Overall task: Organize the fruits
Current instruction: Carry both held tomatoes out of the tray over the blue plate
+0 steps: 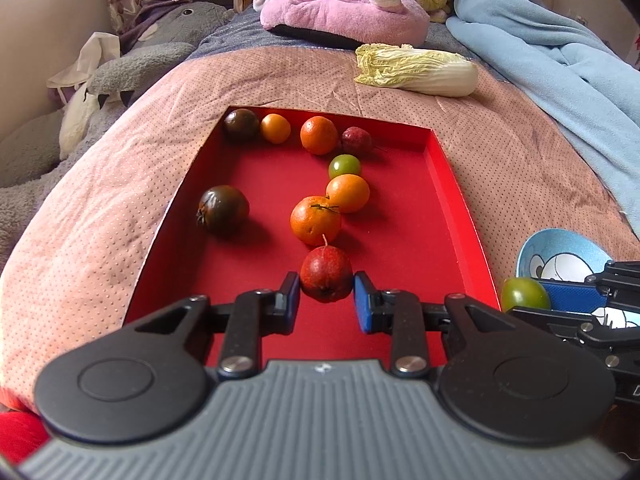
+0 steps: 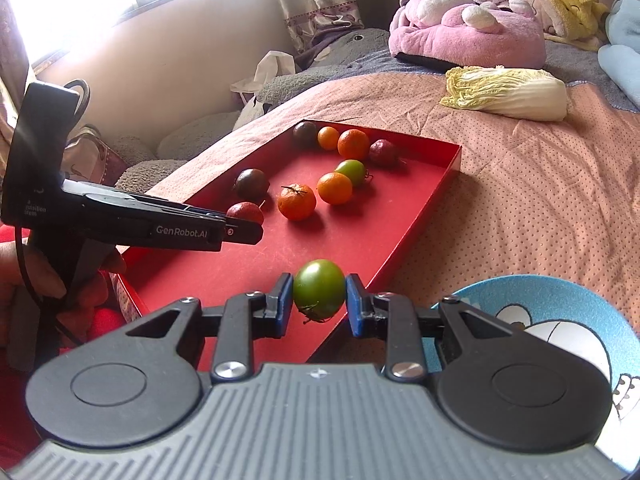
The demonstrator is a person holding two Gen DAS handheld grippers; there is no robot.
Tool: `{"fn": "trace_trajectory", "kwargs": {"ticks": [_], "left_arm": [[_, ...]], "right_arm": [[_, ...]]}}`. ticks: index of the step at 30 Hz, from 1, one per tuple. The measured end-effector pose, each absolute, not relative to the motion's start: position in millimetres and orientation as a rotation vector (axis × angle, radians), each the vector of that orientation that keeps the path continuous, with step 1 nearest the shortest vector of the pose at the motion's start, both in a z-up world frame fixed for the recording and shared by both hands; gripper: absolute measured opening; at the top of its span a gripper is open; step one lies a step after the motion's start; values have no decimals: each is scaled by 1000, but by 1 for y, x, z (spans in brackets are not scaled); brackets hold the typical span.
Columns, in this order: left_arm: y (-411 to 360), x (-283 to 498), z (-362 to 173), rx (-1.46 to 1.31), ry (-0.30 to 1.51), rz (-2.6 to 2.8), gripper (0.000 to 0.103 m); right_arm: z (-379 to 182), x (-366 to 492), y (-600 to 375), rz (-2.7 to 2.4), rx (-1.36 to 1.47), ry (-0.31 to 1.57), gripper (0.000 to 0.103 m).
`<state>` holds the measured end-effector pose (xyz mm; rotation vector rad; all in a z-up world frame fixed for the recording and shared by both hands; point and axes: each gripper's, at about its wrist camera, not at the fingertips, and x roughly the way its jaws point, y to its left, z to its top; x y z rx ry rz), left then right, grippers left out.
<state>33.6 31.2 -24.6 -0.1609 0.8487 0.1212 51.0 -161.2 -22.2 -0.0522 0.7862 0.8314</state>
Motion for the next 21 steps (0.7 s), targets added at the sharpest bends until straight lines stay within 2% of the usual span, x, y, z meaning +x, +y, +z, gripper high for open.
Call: {"fn": "trace_trajectory", "kwargs": {"ticks": [9,21], "left_arm": [[1,29,-9,-77,812,64,32],[-81,33,-4,-33,800,-161,32]], "right_arm": [[-22,43,-213,761,-31,775,33],[-48,43,-293,552,-38,791,33]]}}
